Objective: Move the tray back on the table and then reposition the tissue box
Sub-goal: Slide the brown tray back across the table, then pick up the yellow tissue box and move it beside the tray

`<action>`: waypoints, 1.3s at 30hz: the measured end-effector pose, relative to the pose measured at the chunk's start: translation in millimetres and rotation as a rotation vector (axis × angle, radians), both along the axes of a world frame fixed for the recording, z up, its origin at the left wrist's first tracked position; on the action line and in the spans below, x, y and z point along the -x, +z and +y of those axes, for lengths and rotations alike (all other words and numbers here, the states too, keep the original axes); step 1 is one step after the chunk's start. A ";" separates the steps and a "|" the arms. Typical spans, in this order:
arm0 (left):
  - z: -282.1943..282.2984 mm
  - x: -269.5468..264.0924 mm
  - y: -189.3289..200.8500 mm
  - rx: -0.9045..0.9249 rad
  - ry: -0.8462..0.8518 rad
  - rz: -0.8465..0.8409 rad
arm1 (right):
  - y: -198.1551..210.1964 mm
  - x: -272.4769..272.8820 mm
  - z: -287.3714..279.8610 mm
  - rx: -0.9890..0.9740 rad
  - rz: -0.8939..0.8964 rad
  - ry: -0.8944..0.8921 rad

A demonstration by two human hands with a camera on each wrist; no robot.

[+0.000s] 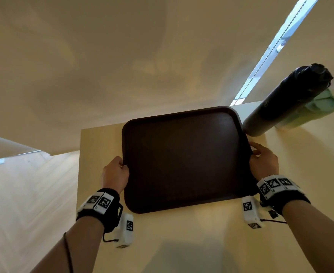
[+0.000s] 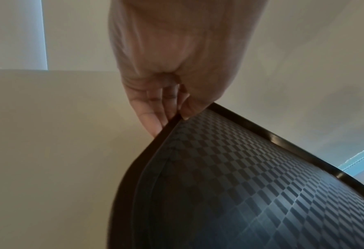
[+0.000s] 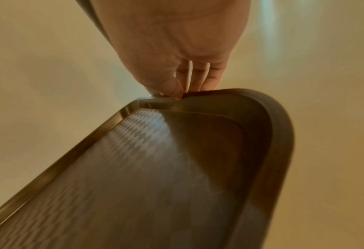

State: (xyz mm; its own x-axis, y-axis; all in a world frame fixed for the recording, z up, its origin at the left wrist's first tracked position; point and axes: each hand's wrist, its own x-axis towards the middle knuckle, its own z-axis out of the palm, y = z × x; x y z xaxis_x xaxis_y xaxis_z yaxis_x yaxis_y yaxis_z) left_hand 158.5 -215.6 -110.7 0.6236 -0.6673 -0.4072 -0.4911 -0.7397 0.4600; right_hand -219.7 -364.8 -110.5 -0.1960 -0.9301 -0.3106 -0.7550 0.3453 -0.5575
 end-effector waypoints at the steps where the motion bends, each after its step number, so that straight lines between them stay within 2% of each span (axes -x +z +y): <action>1: -0.2 0.7 -0.2 0.001 -0.002 -0.002 | 0.9 0.4 -0.9 -0.003 0.003 0.003; 25: -2.1 -4.5 -1.0 -0.006 0.012 0.066 | 5.5 2.7 -1.0 -0.011 0.006 0.045; 31: 24.2 -4.4 14.1 0.022 0.127 0.131 | 15.7 4.7 28.2 0.117 0.021 0.032; 35: 61.8 7.6 36.0 0.047 0.207 0.230 | 24.6 -3.2 73.5 0.085 -0.043 0.196; 39: 115.3 27.3 56.2 0.056 0.225 0.304 | 32.5 -15.5 139.4 -0.207 -0.227 0.437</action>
State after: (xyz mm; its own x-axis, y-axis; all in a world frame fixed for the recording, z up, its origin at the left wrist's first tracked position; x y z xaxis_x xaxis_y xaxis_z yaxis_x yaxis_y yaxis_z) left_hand 131.1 -100.3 -54.5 0.6133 -0.5541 -0.5629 -0.1545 -0.7831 0.6025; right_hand -204.2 -225.5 -78.0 0.2897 -0.8249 -0.4855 -0.7215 0.1451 -0.6770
